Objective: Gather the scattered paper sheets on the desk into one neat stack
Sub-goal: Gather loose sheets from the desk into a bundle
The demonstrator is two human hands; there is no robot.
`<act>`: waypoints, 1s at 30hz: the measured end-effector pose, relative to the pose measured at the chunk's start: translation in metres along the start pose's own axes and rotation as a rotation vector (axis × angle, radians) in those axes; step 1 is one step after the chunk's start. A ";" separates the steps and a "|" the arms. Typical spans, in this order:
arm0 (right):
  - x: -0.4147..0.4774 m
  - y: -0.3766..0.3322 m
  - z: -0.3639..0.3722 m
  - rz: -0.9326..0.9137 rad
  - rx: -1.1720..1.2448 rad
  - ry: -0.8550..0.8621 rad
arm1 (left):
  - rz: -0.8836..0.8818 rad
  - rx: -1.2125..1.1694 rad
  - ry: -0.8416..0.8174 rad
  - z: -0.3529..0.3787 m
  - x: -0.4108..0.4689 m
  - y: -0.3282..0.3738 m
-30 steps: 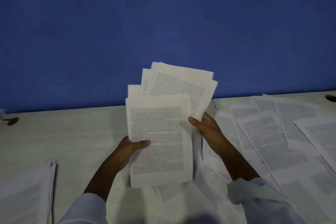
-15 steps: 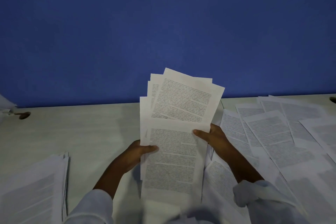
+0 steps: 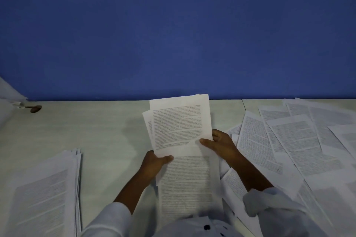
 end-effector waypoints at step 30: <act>-0.042 -0.024 -0.109 -0.163 -0.255 0.730 | -0.183 -0.676 0.140 -0.083 0.022 -0.115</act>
Point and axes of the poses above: each hand's wrist, its own x-axis towards the middle knuckle, its own z-axis out of the palm, y = z × x, the point moved 7 cm from there along x, towards the middle knuckle, and after that the axes turned 9 degrees about -y, right-handed, at the moved point
